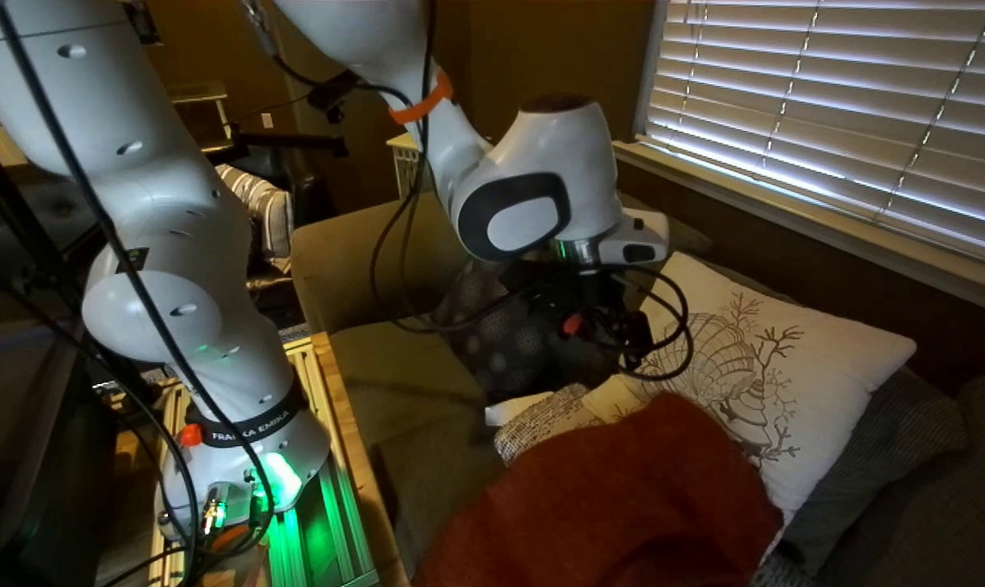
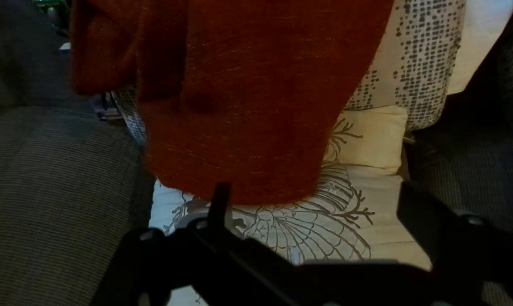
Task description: Move the blanket to the right and the remote to the left
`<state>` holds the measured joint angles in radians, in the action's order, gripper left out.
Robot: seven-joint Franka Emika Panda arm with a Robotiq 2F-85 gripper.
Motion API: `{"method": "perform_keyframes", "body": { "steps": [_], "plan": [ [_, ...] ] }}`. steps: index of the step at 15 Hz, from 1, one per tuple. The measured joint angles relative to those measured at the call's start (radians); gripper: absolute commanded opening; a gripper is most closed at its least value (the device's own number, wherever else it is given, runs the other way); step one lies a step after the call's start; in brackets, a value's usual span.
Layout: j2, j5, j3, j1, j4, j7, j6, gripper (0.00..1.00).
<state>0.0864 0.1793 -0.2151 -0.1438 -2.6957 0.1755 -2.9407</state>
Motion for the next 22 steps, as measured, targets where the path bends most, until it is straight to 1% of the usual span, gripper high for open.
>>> {"method": "perform_keyframes", "body": {
  "steps": [2,4,6,9,11,16,19,22],
  "plan": [
    [-0.094,0.007,0.019,0.0,0.024,-0.107,-0.075,1.0],
    [-0.195,0.063,0.012,0.006,0.075,-0.226,-0.114,1.0],
    [-0.294,0.128,-0.037,0.044,0.144,-0.326,-0.122,1.0],
    [-0.423,0.149,-0.118,0.138,0.243,-0.41,-0.121,1.0],
    [-0.456,0.126,-0.126,0.16,0.261,-0.405,-0.122,1.0],
    [-0.447,0.12,-0.133,0.158,0.26,-0.396,-0.122,1.0],
    [-0.468,0.057,-0.118,0.159,0.264,-0.393,-0.119,1.0],
    [-0.537,0.012,-0.108,0.181,0.288,-0.396,-0.119,1.0]
  ]
}}
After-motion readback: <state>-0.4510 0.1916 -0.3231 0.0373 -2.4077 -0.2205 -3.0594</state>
